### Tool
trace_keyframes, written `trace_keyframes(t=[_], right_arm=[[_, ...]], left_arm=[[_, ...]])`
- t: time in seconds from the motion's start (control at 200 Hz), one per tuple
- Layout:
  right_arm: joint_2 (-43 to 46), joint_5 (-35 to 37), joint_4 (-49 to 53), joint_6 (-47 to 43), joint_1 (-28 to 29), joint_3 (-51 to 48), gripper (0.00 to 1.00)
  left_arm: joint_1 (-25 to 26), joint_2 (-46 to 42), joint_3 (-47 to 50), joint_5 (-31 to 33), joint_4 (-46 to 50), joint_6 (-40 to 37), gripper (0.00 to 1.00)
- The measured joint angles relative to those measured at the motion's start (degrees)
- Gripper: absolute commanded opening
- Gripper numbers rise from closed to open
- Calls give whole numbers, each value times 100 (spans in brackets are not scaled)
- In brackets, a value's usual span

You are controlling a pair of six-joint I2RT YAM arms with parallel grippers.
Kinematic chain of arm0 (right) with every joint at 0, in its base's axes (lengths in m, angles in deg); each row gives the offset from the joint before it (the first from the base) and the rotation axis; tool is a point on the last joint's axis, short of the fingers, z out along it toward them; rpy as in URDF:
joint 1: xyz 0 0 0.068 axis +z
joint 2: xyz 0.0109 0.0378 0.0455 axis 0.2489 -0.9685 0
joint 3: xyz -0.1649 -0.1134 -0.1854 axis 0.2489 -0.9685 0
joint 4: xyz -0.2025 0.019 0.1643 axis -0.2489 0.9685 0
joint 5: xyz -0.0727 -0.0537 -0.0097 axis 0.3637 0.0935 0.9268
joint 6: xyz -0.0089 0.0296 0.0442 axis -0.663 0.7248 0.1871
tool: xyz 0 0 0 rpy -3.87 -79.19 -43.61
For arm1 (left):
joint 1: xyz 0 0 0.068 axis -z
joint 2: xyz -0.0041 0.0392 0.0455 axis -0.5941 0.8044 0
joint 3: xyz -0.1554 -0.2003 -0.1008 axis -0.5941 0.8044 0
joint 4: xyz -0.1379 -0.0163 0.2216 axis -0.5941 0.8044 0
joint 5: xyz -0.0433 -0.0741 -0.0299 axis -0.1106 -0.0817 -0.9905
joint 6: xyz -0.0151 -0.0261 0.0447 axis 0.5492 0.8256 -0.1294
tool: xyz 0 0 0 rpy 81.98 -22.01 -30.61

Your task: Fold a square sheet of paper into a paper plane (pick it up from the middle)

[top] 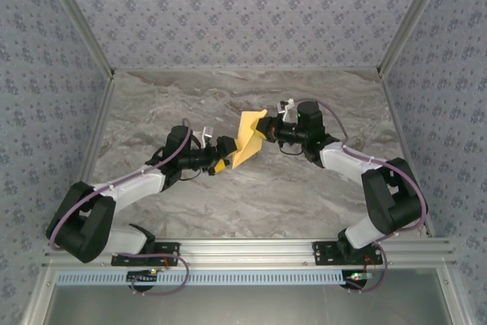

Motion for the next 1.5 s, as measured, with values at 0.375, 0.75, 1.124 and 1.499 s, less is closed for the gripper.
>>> trace_keyframes(t=[0.375, 0.75, 1.124, 1.499], right_arm=[[0, -374, -483, 619, 4, 31, 6], [393, -422, 767, -76, -138, 20, 37], [1589, 2052, 4496, -2503, -271, 212, 77], [2317, 3709, 5414, -2826, -267, -243, 80]], left_arm=[[140, -46, -11, -146, -1060, 293, 50], [144, -391, -291, 234, -87, -387, 13], [1145, 302, -3438, 4492, 5949, -2621, 11], [2555, 3805, -5759, 7779, 9084, -2472, 34]])
